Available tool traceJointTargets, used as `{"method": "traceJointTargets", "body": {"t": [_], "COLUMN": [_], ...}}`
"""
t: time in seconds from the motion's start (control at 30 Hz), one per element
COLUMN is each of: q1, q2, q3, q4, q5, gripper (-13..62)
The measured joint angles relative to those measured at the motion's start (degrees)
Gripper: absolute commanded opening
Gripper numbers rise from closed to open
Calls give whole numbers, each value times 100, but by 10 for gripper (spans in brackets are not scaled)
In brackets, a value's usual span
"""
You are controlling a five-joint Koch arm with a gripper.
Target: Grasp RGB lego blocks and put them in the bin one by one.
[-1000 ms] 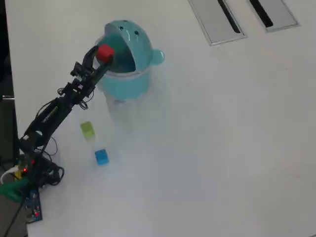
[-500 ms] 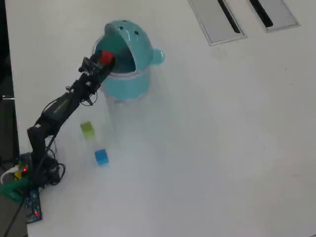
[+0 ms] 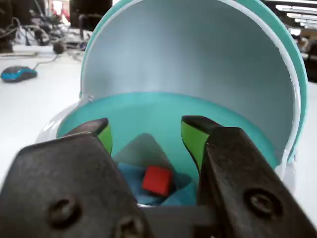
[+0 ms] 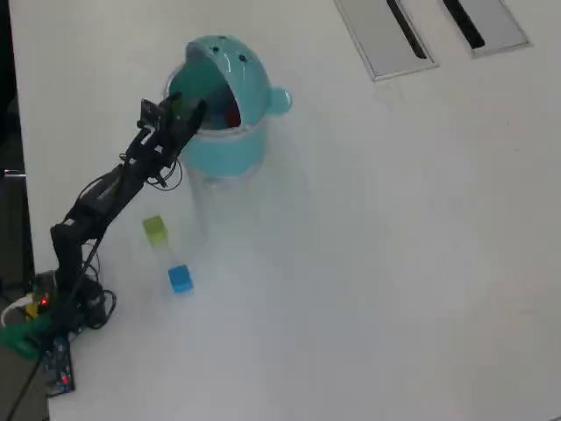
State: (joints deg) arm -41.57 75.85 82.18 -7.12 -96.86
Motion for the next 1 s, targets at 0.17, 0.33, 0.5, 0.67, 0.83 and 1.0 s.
{"method": "traceJointTargets", "body": {"t": [0.17, 0.33, 0.5, 0.67, 0.83, 1.0], "q1": [0, -9, -26, -88, -88, 18], "q2": [387, 1099, 1881, 2777, 3577, 4219], "q3": [369, 809, 1723, 2760, 3718, 4553], "q4": [0, 360, 545, 1371, 1872, 2215], "q5": [0, 0, 0, -9, -44, -237], "gripper": [258, 324, 330, 329, 329, 340]}}
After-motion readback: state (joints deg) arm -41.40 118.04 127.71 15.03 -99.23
